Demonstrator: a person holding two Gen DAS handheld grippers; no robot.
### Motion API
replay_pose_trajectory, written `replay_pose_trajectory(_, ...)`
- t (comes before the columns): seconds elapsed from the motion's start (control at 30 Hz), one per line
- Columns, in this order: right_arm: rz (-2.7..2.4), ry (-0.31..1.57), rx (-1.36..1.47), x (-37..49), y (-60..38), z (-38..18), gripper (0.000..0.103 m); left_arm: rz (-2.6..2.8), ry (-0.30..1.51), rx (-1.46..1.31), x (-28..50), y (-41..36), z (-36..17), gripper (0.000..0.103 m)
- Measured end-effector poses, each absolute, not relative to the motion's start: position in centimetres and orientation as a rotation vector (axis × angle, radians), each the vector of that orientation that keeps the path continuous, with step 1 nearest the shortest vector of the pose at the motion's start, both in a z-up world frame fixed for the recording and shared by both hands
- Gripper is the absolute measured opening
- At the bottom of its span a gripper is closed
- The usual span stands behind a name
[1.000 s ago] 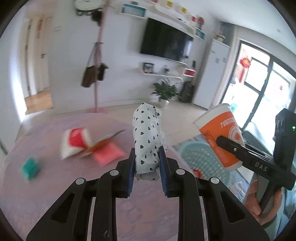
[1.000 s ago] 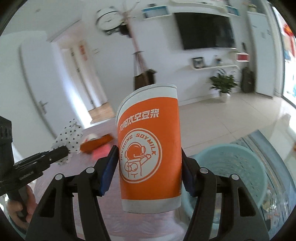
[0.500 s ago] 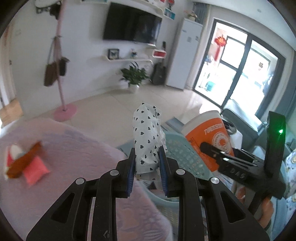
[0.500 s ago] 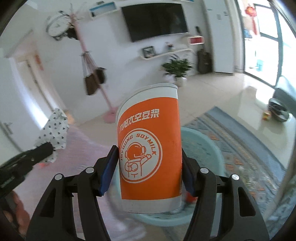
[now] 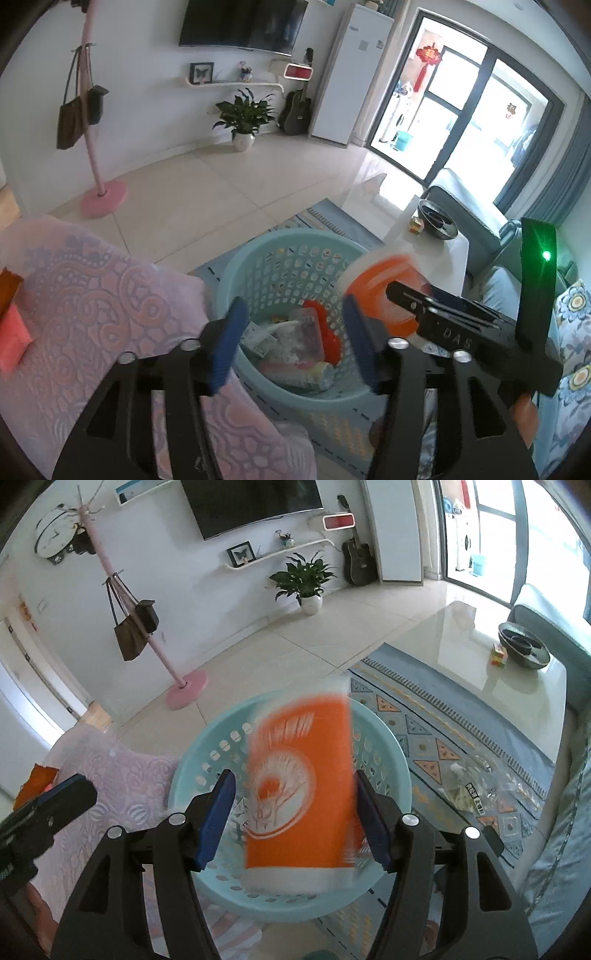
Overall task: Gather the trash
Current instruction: 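Move both open tools back over the table toward the remaining items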
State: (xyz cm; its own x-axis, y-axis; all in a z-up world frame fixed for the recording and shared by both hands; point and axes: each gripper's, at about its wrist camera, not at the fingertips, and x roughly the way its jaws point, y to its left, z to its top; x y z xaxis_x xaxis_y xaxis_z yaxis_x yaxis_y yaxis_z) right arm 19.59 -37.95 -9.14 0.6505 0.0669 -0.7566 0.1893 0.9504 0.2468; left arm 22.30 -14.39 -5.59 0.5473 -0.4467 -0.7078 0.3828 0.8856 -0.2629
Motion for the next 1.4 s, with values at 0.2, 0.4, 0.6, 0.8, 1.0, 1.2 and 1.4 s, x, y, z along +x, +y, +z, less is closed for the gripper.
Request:
replay_pose_trajectory(0.2,-0.055,0.856,0.309,19.1,-37.1,-8.3,0.061,-0.485,0.850,-0.107,20.9,-13.1,-5.4,0.065)
replay_pose_trajectory(0.4,0.019,0.833,0.254,18.7,-34.1,-6.5,0.061,-0.466,0.822,-0.158,19.6,-10.5,-4.2,0.065)
replay_pose_trajectory(0.6,0.127,0.773,0.167,18.1,-29.1,-3.4,0.061,-0.412,0.752,-0.214,17.1,-6.1,-1.9,0.065)
replay_pose_trajectory(0.8,0.282,0.722,0.105,17.9,-22.6,-0.9,0.061,-0.302,0.665,-0.291,14.2,0.3,0.4,0.065)
replay_pose_trajectory(1.0,0.422,0.719,0.071,18.4,-15.6,-0.1,0.061,-0.125,0.582,-0.337,11.6,8.3,2.1,0.065)
replay_pose_trajectory(1.2,0.509,0.758,0.081,19.8,-9.9,-0.1,0.061,0.044,0.587,-0.354,10.8,16.0,1.4,0.065)
replay_pose_trajectory(1.4,0.521,0.839,0.149,22.4,-6.4,-1.4,0.061,0.131,0.663,-0.373,12.7,21.7,-1.4,0.070)
